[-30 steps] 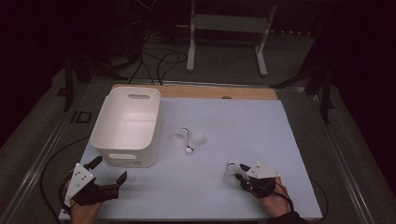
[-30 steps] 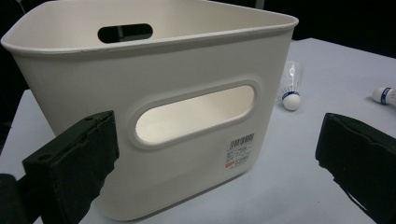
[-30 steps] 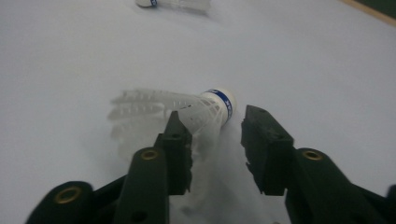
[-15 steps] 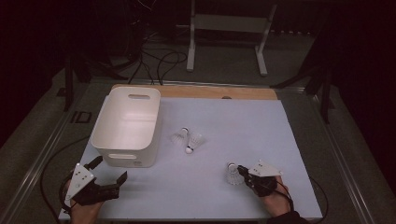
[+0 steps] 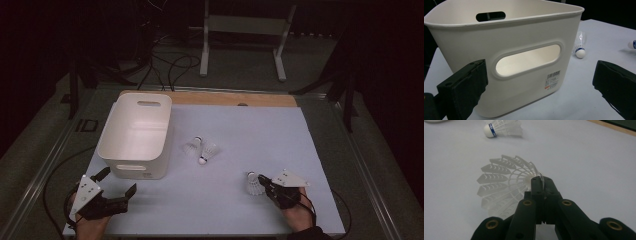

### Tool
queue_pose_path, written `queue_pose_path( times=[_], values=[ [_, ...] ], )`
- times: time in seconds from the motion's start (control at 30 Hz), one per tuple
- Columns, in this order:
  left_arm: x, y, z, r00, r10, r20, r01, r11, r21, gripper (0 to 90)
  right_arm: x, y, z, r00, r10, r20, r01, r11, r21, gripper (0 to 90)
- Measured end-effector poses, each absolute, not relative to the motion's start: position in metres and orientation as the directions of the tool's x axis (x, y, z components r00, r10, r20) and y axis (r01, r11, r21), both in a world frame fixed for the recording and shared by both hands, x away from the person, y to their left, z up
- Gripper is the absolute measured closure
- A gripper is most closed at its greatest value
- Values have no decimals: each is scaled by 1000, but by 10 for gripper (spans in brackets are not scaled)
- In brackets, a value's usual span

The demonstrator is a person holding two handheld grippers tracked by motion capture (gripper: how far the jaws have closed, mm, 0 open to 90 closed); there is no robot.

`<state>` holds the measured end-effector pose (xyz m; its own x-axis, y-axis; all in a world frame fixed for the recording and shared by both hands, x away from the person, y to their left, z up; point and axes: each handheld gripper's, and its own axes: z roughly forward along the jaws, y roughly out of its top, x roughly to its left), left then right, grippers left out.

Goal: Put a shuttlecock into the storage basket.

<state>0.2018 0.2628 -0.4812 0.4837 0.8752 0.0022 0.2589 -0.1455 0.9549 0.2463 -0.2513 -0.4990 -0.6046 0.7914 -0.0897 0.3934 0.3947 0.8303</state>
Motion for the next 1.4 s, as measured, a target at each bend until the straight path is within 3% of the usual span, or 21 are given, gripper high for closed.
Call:
queue_pose_path(
  times=[0.6,1.4],
  values=[
    [204,261,-483,497,868,-1,277,-157,948,6,246,-253,-487,-581,810,-75,402,366,839,887],
    [204,261,-484,492,871,-3,274,-152,950,7,249,-253,-465,-562,827,29,451,276,849,887]
  ],
)
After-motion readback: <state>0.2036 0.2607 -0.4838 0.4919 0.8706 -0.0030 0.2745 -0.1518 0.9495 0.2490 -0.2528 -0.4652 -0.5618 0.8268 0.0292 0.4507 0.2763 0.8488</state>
